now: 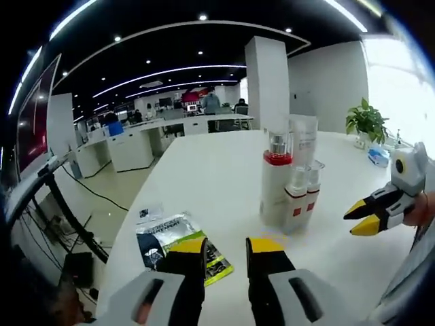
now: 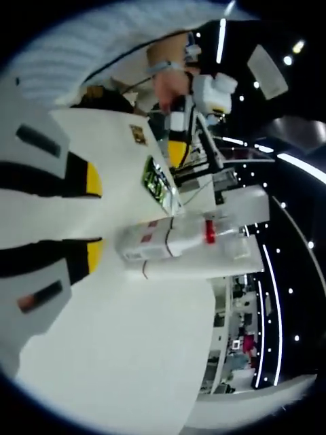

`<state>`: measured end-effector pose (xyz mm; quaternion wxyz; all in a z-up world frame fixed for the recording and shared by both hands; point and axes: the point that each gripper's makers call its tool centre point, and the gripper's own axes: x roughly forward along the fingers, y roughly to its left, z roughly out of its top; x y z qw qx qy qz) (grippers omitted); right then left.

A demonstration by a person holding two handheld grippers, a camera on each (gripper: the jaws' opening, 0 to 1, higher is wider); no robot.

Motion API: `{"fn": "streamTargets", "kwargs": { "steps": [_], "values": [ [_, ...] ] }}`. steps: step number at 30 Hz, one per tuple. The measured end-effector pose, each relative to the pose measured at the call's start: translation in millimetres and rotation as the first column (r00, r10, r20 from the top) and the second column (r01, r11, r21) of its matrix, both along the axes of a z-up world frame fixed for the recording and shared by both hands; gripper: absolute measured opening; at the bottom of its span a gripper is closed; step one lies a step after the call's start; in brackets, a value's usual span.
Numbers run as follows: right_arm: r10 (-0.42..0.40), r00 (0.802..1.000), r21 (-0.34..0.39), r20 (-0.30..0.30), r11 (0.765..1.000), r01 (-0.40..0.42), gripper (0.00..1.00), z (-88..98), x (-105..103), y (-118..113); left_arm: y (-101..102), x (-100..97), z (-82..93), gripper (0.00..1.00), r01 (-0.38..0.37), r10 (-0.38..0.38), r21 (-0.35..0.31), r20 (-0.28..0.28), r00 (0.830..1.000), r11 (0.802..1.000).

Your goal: Arrange the skincare products in the storage area until every visible bottle or jar stands upright without overlapping.

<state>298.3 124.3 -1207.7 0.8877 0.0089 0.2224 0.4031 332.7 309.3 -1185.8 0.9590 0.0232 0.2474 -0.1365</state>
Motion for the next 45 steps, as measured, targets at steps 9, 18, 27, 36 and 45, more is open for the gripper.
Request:
{"fn": "streamTargets", "kwargs": {
  "steps": [9, 18, 27, 36, 45],
  "values": [
    [0.075, 0.997, -0.010, 0.006, 0.997, -0.075, 0.22, 2.1, 7, 50, 44, -5.2, -16.6, 0.22, -0.104, 0.102, -0.034, -0.041, 0.994, 0.994],
    [0.114, 0.993, -0.033, -0.002, 0.993, -0.114, 0.25, 5.5, 13, 98, 76, -9.6, -26.2, 0.23, -0.129, 0.125, -0.054, -0.061, 0.990, 0.990],
    [0.127, 0.992, -0.064, -0.006, 0.990, -0.127, 0.28, 4.3, 25, 141, 101, -11.9, -41.9, 0.23, -0.170, 0.160, -0.097, -0.097, 0.982, 0.981],
    [0.107, 0.992, -0.124, -0.072, 0.986, -0.116, 0.29, -14.1, 46, 170, 99, -4.7, -58.5, 0.23, -0.143, 0.115, -0.138, -0.190, 0.975, 0.980],
    [0.074, 0.989, -0.199, -0.128, 0.975, -0.098, 0.30, -39.1, 59, 172, 95, -2.4, -74.7, 0.21, -0.112, 0.079, -0.118, -0.255, 0.964, 0.987]
  ]
}}
